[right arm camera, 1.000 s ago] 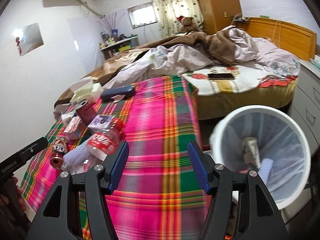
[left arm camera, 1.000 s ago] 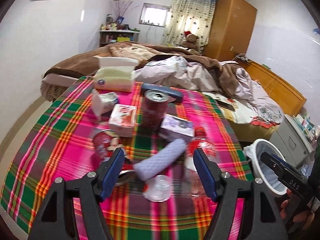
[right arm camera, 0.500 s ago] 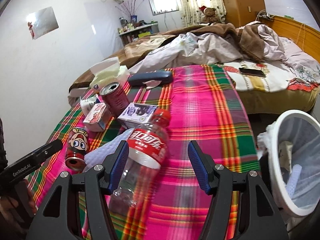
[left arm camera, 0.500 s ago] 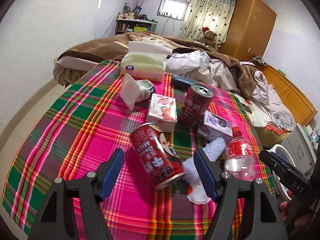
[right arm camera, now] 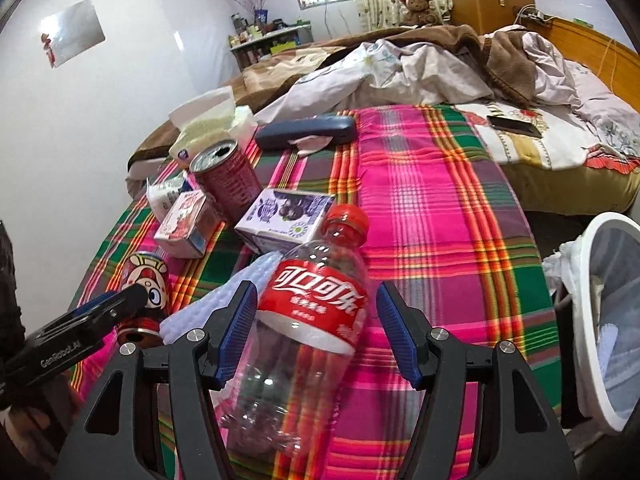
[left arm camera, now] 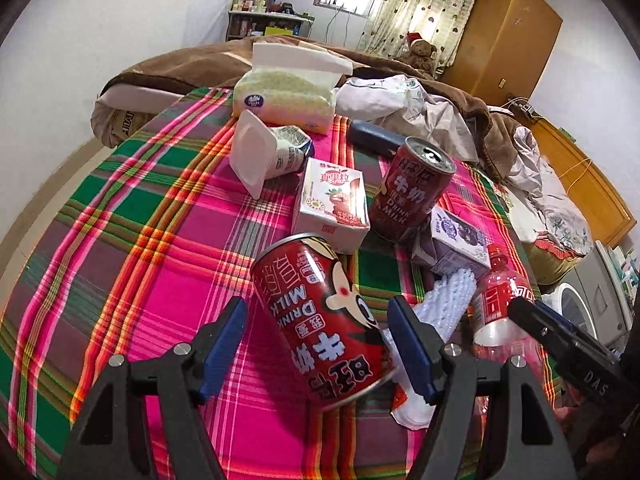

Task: Collect trash
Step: 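Grasp the red milk can with the left tool while the right tool grasps the Coca-Cola bottle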

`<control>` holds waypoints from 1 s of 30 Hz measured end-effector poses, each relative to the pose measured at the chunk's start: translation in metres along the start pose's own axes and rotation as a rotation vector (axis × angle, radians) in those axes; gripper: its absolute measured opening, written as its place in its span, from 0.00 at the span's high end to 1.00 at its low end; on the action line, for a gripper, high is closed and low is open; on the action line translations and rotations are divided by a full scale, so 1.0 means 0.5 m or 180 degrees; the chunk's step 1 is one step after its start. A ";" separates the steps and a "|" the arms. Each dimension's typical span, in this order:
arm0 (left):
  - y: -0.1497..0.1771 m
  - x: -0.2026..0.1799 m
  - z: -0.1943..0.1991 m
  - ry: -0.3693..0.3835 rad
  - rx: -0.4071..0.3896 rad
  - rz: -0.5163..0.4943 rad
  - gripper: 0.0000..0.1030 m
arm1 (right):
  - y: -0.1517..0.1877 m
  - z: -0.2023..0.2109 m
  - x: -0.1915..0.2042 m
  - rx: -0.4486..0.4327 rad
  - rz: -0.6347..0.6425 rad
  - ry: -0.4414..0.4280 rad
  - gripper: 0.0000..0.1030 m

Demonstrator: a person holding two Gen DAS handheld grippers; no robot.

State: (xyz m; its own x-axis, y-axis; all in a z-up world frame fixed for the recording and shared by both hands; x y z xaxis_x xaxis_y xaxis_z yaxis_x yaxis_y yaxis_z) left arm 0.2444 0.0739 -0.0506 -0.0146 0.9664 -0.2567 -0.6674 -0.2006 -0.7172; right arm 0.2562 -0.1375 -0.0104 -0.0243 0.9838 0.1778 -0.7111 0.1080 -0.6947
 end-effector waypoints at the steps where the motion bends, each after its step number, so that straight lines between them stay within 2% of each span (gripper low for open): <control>1: 0.001 0.001 -0.003 -0.0005 0.0005 -0.0015 0.28 | 0.002 -0.002 0.001 0.0013 0.0014 0.0011 0.34; 4: 0.002 0.006 -0.008 0.0004 0.0037 -0.0007 0.28 | 0.008 -0.007 0.002 0.0066 0.0061 0.0057 0.29; 12: 0.010 0.010 -0.024 -0.0069 0.0154 -0.0075 0.28 | 0.022 -0.008 -0.009 0.0134 0.0220 0.0236 0.29; 19: 0.002 0.002 -0.027 -0.0090 0.0082 -0.0159 0.28 | 0.023 -0.015 -0.025 0.0125 0.0241 0.0418 0.29; 24: -0.001 0.002 -0.035 -0.0080 0.0090 -0.0131 0.29 | 0.021 -0.018 -0.040 0.0148 0.0103 0.0439 0.29; 27: -0.001 0.003 -0.038 -0.0045 0.0101 -0.0123 0.38 | 0.022 -0.018 -0.042 0.0129 0.0109 0.0449 0.30; 28: 0.000 0.000 -0.037 -0.0025 0.0100 -0.0132 0.46 | 0.021 -0.017 -0.043 0.0113 0.0121 0.0455 0.35; 30: 0.001 -0.002 -0.036 -0.0036 0.0094 -0.0153 0.46 | 0.021 -0.014 -0.046 0.0095 0.0112 0.0460 0.38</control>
State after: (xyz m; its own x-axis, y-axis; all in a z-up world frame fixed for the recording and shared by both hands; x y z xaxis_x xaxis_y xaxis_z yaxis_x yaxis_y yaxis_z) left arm 0.2575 0.0701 -0.0622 0.0097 0.9766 -0.2148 -0.6892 -0.1491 -0.7091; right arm 0.2543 -0.1578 -0.0267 0.0503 0.9975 0.0499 -0.7322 0.0708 -0.6774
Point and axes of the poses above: each gripper's, at about its wrist camera, not at the fingertips, and z roughly against the way its jaws point, x to its left, y to its underside, the point moved 3 cm from there along -z, roughly the way its jaws point, and after that the axes turned 8 degrees about -x, right-handed, at the moved point
